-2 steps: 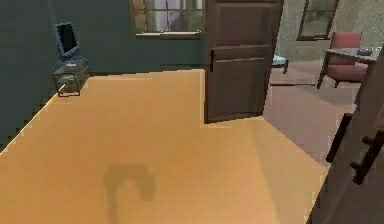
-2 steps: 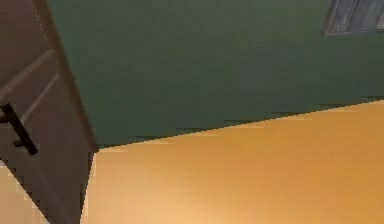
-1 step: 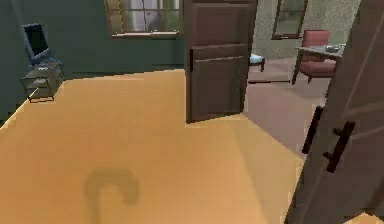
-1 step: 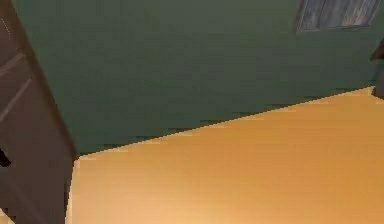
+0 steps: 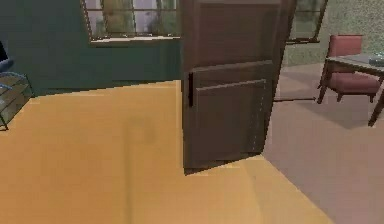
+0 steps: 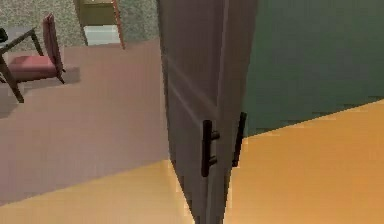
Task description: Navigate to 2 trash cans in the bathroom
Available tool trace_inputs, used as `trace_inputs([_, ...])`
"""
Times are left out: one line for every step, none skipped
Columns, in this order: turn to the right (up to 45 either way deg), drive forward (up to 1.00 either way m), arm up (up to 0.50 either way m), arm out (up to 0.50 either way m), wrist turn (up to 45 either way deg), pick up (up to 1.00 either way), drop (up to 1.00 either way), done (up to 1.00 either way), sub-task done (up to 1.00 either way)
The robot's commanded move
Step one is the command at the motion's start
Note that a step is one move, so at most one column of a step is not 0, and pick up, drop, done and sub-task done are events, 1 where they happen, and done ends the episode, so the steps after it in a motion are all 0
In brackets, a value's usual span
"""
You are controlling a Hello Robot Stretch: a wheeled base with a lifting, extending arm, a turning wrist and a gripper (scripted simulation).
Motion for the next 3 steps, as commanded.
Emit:
trace_inputs([6.0, 0.00, 0.00, 0.00, 0.0, 0.00, 0.00, 0.00, 0.00])
trace_inputs([0.0, 0.45, 0.00, 0.00, 0.0, 0.00, 0.00, 0.00, 0.00])
trace_inputs([45.0, 0.00, 0.00, 0.00, 0.0, 0.00, 0.00, 0.00, 0.00])
